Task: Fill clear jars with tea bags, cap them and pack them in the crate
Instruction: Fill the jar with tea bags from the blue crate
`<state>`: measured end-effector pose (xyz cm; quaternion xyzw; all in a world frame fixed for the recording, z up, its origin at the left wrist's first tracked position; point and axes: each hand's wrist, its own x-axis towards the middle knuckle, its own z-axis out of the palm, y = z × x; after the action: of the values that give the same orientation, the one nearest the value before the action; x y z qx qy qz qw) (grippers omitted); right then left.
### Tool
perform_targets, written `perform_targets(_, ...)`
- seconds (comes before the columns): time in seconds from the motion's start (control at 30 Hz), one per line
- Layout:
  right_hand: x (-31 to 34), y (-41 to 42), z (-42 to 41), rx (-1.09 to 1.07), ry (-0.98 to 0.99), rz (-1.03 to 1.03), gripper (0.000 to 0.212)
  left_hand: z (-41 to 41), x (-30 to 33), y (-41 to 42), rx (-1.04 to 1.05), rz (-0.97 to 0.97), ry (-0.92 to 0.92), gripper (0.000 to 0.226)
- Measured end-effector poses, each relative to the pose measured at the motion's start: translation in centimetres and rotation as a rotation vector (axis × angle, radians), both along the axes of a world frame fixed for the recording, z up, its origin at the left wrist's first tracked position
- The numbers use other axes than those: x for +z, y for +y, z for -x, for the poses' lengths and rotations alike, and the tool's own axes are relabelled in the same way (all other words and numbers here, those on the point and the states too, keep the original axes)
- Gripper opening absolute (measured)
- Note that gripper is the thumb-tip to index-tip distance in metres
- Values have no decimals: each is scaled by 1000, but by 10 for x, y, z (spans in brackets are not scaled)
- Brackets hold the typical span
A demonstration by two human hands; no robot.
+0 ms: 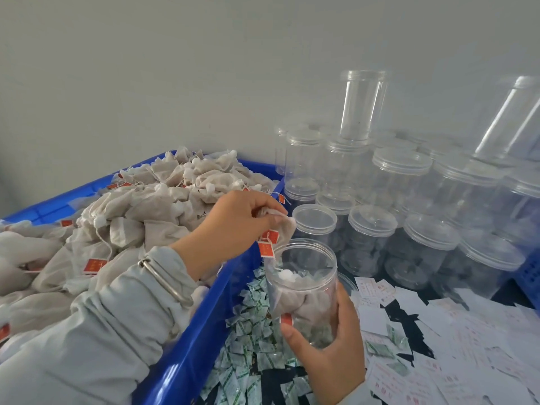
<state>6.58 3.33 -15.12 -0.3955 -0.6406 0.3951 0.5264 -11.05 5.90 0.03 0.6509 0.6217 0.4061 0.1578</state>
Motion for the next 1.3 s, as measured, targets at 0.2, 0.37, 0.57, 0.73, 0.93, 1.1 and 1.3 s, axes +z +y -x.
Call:
perform_targets(0.2, 4, 0, 1, 1, 2, 57, 94, -5, 2, -6, -45, -107, -182, 34)
perform_targets(0.37, 1, 3, 0, 4, -25, 38, 97, -7, 1, -10, -162, -76, -192, 38)
perform_targets(0.57, -1, 5, 3, -35, -8, -5, 96, -13, -7, -12, -361, 138, -69, 21)
perform_targets(0.73, 4, 1, 4, -47, 16, 10, 97, 3, -5, -1, -123, -5, 18, 23)
perform_targets(0.93, 6, 0, 4, -18, 62, 38, 95, 60, -7, 18, 465, -76, 140, 21)
perform_targets(1.1, 6, 1, 3, -28, 25, 58, 98, 59, -33, 22, 230, 409, 609, 42)
perform_targets(1.3, 4, 2, 2, -1, -2, 59, 105, 62, -40, 25, 231, 371, 665, 47)
